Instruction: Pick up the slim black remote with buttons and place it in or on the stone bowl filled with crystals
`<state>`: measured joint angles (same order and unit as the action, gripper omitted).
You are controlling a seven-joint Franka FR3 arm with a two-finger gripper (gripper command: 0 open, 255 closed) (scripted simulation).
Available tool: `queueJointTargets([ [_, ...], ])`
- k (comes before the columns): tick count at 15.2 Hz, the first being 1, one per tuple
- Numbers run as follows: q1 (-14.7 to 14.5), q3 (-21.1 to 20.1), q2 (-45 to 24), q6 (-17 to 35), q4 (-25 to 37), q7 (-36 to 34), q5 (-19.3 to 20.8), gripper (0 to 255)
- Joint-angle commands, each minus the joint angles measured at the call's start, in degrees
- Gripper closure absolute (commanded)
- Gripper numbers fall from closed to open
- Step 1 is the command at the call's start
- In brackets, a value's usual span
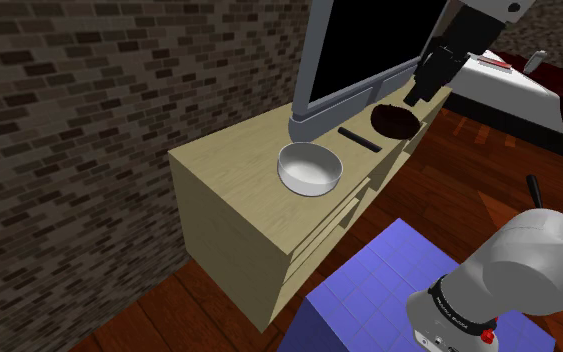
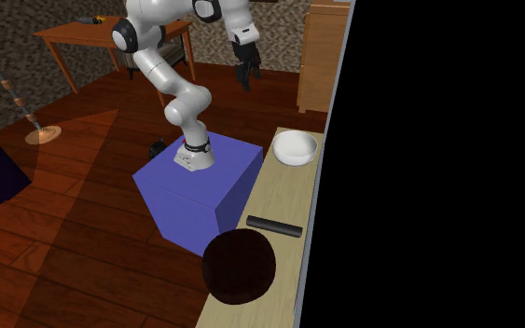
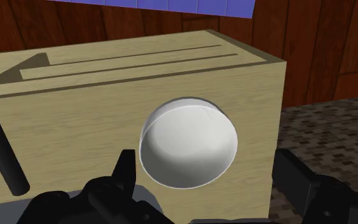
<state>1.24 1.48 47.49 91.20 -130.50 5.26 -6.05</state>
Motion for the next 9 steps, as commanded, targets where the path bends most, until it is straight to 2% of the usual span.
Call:
queueJointTargets([
  [1, 0.0, 0.0, 0.0, 0.0, 0.0, 0.0, 0.0, 0],
  [9, 1.56, 6.66, -9.47, 9.07, -2.25, 8.3, 3.69, 0],
])
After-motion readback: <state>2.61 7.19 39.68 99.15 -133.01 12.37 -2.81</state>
